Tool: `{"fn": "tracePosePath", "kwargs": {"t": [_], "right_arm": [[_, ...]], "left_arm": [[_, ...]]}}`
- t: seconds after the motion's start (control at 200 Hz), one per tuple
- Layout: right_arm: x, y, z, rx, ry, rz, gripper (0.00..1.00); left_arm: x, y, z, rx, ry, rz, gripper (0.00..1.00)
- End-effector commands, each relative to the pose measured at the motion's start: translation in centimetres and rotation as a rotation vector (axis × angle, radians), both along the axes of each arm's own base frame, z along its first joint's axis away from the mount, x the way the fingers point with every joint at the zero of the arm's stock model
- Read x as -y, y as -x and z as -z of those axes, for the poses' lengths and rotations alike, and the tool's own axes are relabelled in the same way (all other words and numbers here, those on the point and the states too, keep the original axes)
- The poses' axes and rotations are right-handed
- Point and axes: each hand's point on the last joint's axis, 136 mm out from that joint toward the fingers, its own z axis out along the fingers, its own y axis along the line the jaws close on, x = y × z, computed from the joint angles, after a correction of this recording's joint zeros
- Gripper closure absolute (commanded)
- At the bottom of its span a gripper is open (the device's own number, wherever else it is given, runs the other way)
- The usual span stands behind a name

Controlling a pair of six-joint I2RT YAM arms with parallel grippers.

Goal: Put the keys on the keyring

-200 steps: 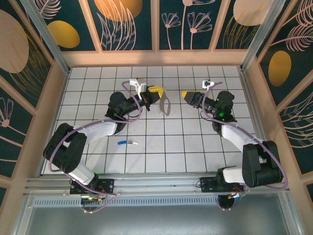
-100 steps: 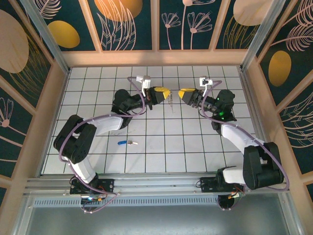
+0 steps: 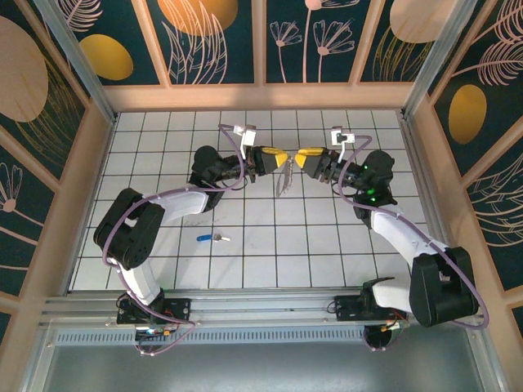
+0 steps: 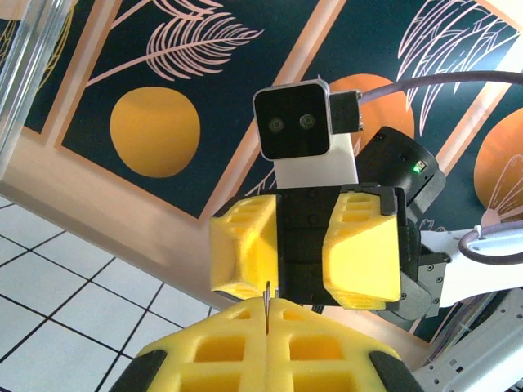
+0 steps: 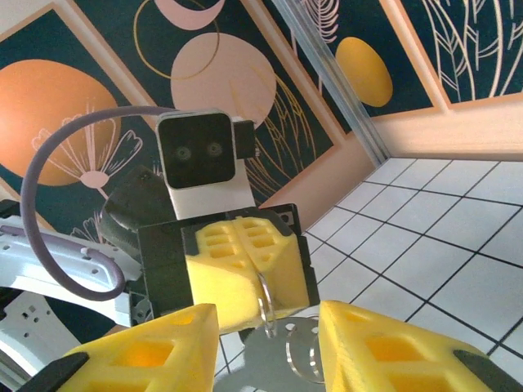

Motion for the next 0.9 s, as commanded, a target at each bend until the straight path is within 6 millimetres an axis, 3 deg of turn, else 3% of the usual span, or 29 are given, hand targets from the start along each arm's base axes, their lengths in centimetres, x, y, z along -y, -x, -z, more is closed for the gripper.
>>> {"fn": "tracePosePath", "kwargs": {"t": [0.0, 0.626, 0.786, 0.896], "right_arm": [[-0.6, 0.8, -2.4, 0.090, -0.012, -0.026, 0.64], [-1.9, -0.3, -1.1, 0.041, -0.013, -0.035, 0.75], [-2.0, -0.6, -0.9, 0.035, -0.014, -0.035, 0.83], [-2.0, -0.7, -0.9, 0.034, -0.013, -0.033, 0.96]], "left_arm": [[-0.3, 1.1, -2.9, 0.060, 0.042, 0.022, 1.00], [-0.3, 1.3, -3.1, 0.055, 0.043, 0.027, 1.00], [-0.3, 1.3, -3.1, 0.055, 0.042, 0.032, 1.00], [-0.3, 1.3, -3.0, 0.053, 0.040, 0.032, 1.00]]}}
